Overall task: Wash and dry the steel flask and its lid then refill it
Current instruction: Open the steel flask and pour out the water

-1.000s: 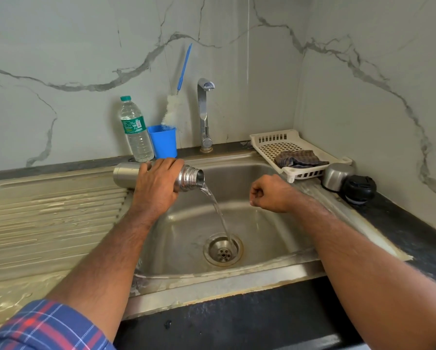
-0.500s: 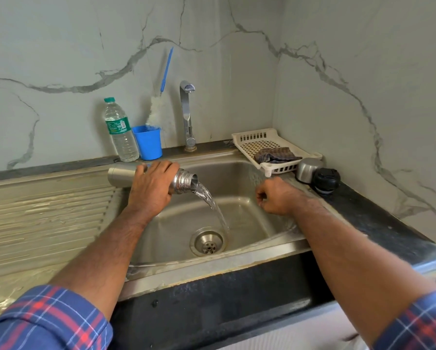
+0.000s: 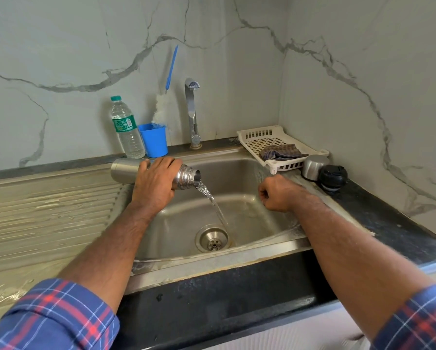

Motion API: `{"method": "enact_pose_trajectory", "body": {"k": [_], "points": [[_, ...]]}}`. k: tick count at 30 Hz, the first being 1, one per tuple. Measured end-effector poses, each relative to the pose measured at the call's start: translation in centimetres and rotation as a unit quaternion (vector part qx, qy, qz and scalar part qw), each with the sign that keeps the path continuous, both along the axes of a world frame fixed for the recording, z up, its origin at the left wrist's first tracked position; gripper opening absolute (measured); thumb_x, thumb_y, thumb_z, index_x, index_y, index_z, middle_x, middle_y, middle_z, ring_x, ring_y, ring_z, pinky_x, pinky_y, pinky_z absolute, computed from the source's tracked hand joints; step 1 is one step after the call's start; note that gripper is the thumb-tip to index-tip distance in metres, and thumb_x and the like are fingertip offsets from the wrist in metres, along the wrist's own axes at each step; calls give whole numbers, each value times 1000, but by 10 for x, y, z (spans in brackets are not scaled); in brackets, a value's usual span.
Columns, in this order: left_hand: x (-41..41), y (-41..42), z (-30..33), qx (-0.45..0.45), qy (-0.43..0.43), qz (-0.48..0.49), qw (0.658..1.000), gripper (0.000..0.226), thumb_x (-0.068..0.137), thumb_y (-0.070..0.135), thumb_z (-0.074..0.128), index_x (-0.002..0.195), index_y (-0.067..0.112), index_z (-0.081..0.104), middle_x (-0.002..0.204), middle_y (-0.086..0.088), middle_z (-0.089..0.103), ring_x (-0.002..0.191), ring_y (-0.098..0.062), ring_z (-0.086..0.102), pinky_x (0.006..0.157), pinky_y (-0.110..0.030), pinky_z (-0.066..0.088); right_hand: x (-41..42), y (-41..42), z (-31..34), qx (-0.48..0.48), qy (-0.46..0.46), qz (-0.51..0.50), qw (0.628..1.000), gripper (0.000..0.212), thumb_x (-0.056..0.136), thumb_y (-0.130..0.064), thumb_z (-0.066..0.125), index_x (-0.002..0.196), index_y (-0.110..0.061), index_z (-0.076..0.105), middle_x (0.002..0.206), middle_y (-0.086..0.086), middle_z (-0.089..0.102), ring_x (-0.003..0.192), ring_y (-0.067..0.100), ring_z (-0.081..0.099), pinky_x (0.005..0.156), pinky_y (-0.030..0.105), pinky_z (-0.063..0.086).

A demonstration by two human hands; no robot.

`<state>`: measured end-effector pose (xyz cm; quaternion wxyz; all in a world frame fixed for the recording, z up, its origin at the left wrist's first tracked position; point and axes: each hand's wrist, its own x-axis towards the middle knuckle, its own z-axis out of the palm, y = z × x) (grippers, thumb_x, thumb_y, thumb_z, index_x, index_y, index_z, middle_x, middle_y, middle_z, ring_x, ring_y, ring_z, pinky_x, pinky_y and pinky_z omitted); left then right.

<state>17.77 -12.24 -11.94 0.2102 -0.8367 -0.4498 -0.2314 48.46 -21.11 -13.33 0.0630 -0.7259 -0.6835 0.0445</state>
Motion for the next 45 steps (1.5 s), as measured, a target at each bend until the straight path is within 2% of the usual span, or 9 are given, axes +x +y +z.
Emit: {"method": "enact_pose_trajectory", "body": {"k": [10, 18, 28, 33, 45], "points": [[-1, 0, 0, 9, 8, 2, 1000, 76, 60, 14, 92, 128, 16, 59, 124, -7, 66, 113, -29, 61, 98, -47, 39, -1, 5, -1, -5, -1, 1, 1000, 20, 83, -7, 62, 76, -26, 64, 86, -2, 64, 82, 17, 63, 70, 34, 58], [-1, 0, -1, 7, 16, 3, 1000, 77, 60, 15, 93, 129, 16, 59, 127, -7, 65, 116, -29, 60, 101, -48, 38, 0, 11, -4, -6, -5, 5, 1000, 19, 84, -8, 62, 78, -25, 65, 87, -1, 65, 83, 18, 64, 76, 38, 60], [0, -1, 0, 4, 25, 6, 1000, 75, 62, 14, 92, 129, 17, 58, 127, -6, 64, 118, -28, 60, 104, -49, 37, 0, 14, -6, -6, -9, 9, 1000, 17, 83, -7, 62, 80, -23, 67, 84, -2, 65, 81, 18, 64, 74, 36, 60], [1, -1, 0, 4, 37, 5, 999, 76, 60, 14, 92, 127, 19, 58, 125, -5, 64, 116, -27, 60, 103, -49, 37, 1, 15, -7, -4, -15, 8, 1000, 21, 83, -7, 61, 71, -26, 61, 81, -4, 63, 79, 18, 64, 73, 37, 61], [4, -3, 1, -1, 51, 2, 999, 73, 64, 14, 90, 128, 19, 57, 127, -4, 63, 119, -27, 58, 105, -49, 37, 1, 17, -9, -5, -25, 11, 1000, 22, 83, -10, 61, 70, -28, 57, 81, -5, 62, 80, 18, 63, 75, 37, 61]]}}
